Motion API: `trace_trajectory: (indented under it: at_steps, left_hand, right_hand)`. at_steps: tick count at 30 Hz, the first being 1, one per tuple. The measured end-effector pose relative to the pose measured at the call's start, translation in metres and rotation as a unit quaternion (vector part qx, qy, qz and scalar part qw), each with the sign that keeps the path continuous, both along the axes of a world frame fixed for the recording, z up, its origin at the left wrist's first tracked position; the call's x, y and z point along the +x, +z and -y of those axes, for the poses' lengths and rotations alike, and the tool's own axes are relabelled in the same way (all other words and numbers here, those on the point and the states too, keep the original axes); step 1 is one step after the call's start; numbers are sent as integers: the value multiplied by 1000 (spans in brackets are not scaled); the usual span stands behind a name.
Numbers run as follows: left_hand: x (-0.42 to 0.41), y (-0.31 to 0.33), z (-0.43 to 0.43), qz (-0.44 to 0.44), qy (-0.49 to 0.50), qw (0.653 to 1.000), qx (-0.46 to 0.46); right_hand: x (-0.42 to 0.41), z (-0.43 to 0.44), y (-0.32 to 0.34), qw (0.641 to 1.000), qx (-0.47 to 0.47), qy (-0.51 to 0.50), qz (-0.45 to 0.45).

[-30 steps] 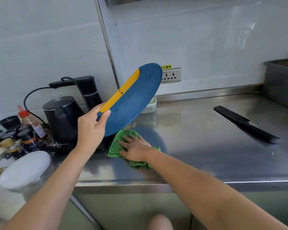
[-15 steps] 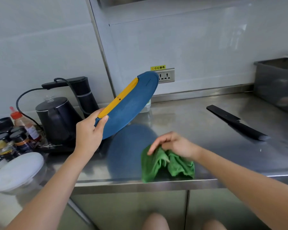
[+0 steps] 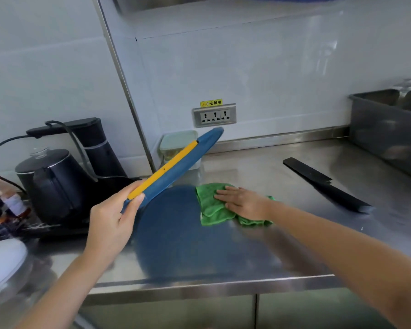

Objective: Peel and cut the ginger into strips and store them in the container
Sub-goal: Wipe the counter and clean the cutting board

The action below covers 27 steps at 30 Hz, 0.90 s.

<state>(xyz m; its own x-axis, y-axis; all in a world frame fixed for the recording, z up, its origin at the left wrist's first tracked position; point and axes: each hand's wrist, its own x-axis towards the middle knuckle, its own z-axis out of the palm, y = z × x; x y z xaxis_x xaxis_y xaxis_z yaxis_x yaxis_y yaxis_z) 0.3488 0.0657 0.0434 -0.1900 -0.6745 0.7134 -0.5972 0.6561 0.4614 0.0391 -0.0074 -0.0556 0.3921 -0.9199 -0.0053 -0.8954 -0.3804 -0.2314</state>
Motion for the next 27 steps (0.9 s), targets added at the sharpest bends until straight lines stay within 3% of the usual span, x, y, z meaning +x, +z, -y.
trace_trajectory:
  at_steps: [5,11,20,27]
  left_hand:
    - [-3,15,9,-14,67,996,56]
    - [-10,17,21,-9,90,994,54]
    - [-36,2,21,16,22,998,52]
    - [-45,-7,20,16,17,997,72]
  right_hand:
    - [-12,77,1,996,2,-85,-34]
    - [-15,134,5,986,-7,-165,-35]
    - [-37,111,-5,954,-16,-298,-4]
    - [-59,72,-5,938,-6,-347,-7]
